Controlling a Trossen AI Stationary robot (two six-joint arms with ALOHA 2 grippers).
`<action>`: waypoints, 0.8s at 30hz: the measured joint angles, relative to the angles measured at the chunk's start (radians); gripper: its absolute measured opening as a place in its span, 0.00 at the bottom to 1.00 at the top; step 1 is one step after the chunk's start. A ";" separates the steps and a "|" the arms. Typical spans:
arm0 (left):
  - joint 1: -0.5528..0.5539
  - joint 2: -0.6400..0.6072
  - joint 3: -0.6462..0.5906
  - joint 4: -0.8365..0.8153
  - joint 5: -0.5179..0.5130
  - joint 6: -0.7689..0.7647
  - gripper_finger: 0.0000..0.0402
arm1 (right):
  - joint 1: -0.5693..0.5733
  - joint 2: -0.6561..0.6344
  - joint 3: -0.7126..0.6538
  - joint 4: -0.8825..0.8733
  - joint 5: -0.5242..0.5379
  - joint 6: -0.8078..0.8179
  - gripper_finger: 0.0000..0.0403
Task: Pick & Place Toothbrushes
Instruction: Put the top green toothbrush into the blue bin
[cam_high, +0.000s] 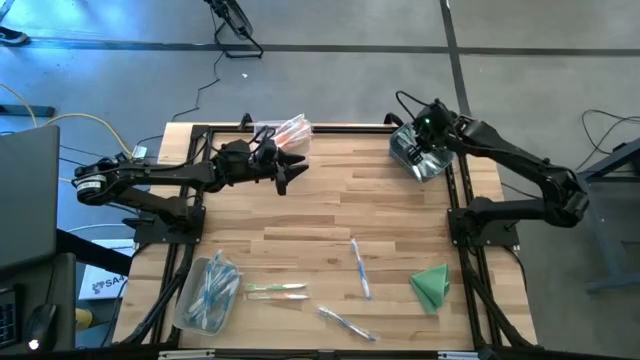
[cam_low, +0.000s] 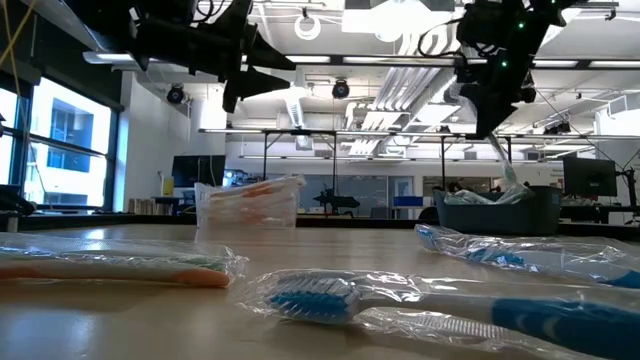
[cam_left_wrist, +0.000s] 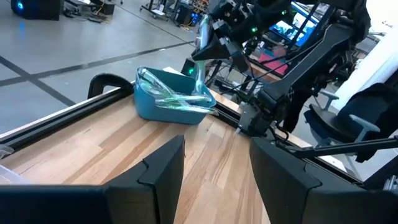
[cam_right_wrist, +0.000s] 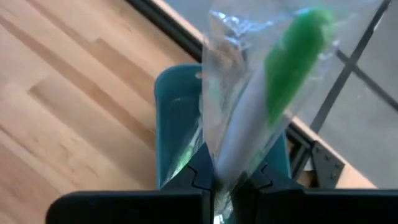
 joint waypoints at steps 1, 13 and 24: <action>0.000 0.000 0.000 0.000 0.000 0.000 0.44 | 0.000 0.004 0.000 -0.003 -0.009 0.001 0.04; 0.000 0.000 0.000 -0.007 -0.001 0.000 0.44 | 0.001 0.145 0.000 -0.027 -0.017 0.008 0.04; 0.000 0.000 0.000 -0.008 -0.001 0.000 0.44 | 0.000 0.265 -0.001 -0.023 0.028 0.001 0.04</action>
